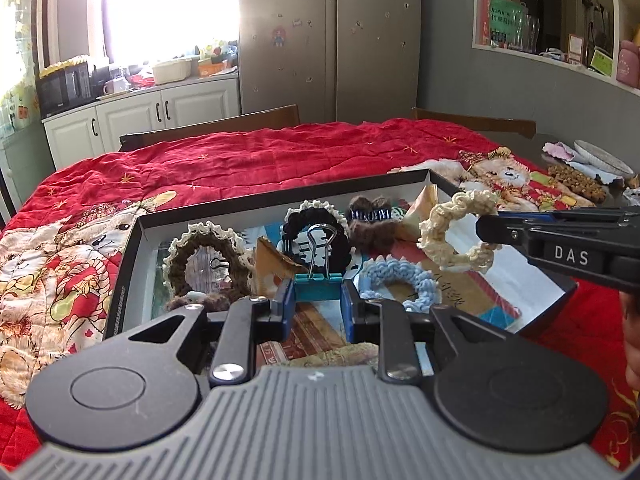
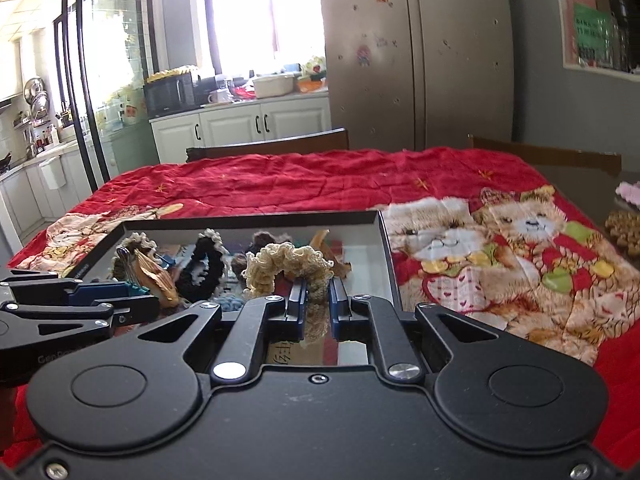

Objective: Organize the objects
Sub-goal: 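Carry the binder clip with the left tool while the right tool carries the beige scrunchie over the box, then lower both tools into the box and open them, releasing binder clip and beige scrunchie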

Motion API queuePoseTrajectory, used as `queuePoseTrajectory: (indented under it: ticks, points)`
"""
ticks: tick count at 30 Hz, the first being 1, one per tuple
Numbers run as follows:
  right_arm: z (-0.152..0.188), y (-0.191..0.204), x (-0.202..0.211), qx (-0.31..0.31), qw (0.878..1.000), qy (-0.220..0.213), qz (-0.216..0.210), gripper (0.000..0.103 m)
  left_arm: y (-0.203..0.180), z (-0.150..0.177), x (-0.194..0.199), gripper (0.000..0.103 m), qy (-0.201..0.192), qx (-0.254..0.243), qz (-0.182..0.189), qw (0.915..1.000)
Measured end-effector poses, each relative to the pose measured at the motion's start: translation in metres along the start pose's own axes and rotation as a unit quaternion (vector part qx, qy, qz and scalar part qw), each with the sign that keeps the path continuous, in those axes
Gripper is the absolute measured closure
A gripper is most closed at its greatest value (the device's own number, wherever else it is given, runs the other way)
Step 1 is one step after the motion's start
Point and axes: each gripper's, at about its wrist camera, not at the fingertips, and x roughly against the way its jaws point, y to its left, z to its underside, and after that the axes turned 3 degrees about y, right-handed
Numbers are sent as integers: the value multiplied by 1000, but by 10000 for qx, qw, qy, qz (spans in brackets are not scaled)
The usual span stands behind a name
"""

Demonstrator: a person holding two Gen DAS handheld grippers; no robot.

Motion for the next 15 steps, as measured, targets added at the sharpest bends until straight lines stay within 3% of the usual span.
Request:
queuePoseTrajectory:
  ticks: [15]
  points:
    - [7, -4, -19, -151, 9994, 298, 58, 92, -2, 5, -14, 76, 124, -86, -40, 9999]
